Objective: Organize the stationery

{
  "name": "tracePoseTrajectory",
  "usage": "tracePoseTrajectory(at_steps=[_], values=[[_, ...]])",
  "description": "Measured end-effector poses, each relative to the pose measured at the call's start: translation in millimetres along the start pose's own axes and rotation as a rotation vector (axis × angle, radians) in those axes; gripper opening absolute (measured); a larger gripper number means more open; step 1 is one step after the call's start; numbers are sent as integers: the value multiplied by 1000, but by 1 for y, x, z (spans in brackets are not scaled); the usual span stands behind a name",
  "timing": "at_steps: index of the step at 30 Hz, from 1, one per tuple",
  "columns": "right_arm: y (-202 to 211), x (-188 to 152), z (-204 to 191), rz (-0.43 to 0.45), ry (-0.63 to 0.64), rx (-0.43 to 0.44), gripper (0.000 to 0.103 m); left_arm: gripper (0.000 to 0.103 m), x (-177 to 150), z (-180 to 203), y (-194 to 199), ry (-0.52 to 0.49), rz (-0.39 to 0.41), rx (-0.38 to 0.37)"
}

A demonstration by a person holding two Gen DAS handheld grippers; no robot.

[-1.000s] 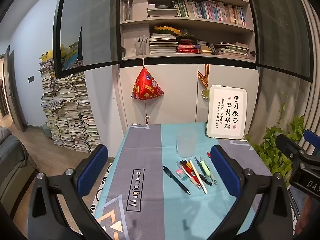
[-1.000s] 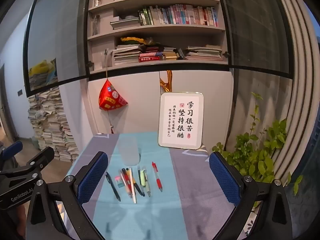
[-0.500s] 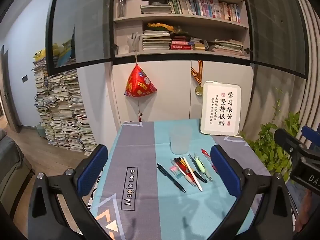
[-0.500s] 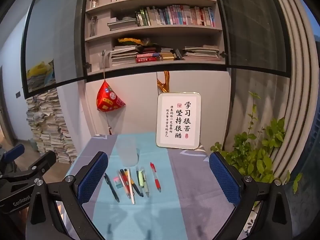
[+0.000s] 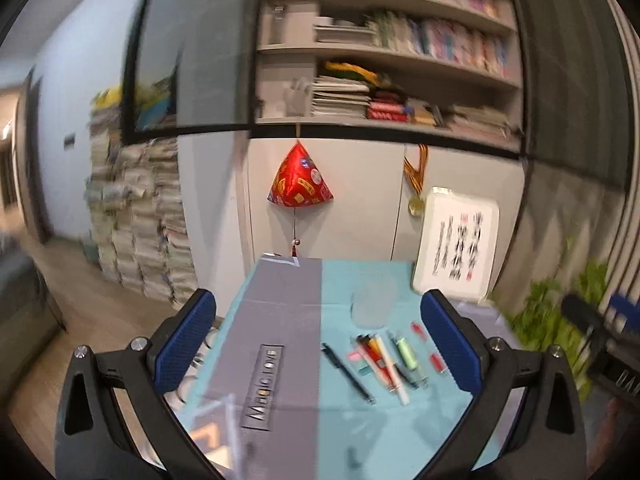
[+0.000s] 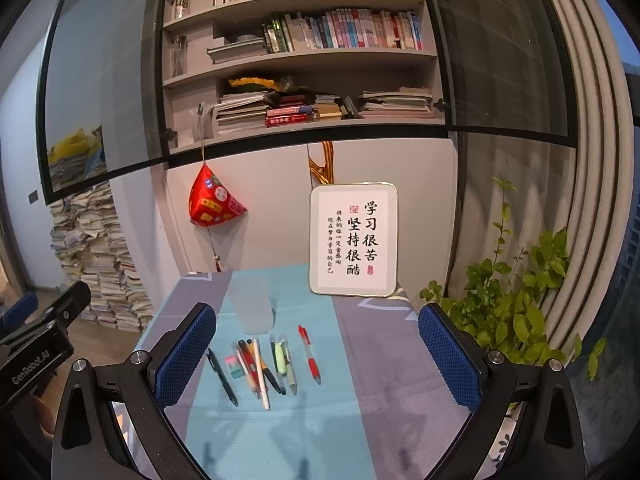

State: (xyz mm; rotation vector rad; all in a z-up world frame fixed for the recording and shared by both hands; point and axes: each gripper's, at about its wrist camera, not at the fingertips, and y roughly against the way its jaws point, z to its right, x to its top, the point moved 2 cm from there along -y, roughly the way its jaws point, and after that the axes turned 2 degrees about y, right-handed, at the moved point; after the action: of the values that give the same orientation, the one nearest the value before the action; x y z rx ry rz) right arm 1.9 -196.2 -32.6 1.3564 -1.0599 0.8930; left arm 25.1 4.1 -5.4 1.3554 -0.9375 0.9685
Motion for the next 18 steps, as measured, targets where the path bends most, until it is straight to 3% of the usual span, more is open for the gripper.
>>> tracePoseTrajectory(at_steps=[2,8,18], values=[[0,0,0,1,2,2,101,102,-1,6,1,-60,12,15],[0,-1,2,2,0,3,101,102,-7,11,-4,-100,-48,-20],[-6,-7,2,-2,-7,-4,101,102,-10,11,-2,-79,-51,-32]])
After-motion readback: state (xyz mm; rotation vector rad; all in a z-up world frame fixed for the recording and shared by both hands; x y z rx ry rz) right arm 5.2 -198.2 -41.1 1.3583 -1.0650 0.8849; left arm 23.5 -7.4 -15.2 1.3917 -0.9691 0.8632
